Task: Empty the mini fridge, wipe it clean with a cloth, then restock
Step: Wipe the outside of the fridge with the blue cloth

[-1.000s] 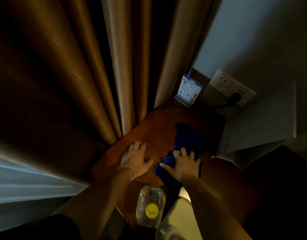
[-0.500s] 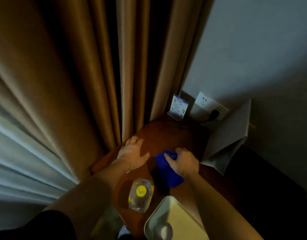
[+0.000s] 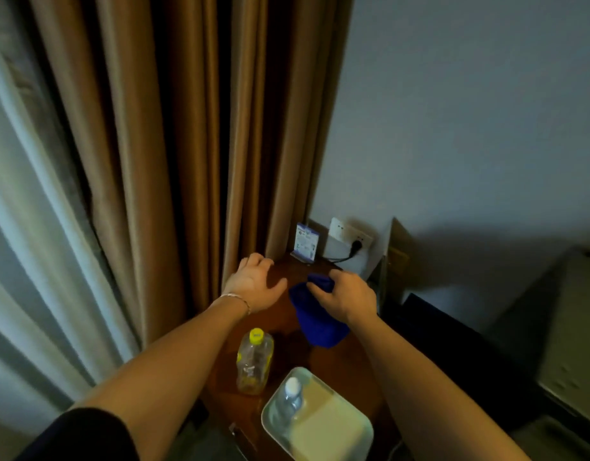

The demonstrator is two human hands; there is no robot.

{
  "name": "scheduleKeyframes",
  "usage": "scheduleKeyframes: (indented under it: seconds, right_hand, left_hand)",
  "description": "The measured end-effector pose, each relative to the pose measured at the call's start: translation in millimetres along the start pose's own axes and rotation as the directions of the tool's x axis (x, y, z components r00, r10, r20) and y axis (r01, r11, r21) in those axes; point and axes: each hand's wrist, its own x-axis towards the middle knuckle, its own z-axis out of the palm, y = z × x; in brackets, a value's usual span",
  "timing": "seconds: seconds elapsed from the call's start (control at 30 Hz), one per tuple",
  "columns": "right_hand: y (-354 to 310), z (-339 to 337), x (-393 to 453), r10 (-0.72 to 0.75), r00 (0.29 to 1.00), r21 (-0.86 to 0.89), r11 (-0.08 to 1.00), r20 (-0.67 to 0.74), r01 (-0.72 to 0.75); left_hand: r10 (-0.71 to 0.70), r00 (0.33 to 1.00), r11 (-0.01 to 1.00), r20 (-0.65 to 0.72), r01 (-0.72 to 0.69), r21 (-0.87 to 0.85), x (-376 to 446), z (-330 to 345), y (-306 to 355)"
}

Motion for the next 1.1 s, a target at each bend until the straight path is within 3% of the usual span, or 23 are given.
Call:
scheduleKeyframes:
  seconds: [0.23, 0.53, 1.1]
  right_hand:
    - [-8, -39, -131, 0.076, 0.995, -0.053, 0.995, -0.07, -0.08]
    - [-6, -47, -333, 0.155, 0.986, -0.012, 0.988, -0.068, -0.156]
    - [107, -100, -688, 0.384, 0.908, -0.025, 0.919, -0.167, -0.393]
  left_hand:
    - [0.113, 0.994, 0.993, -0.002, -0.113, -0.028, -101, -23, 37]
    - [0.241, 0.956, 0.969, 0.164, -0.247, 0.013, -248, -14, 85]
    - [0.533, 0.826, 0.846, 0.183, -0.524, -0.098, -507, 36, 314]
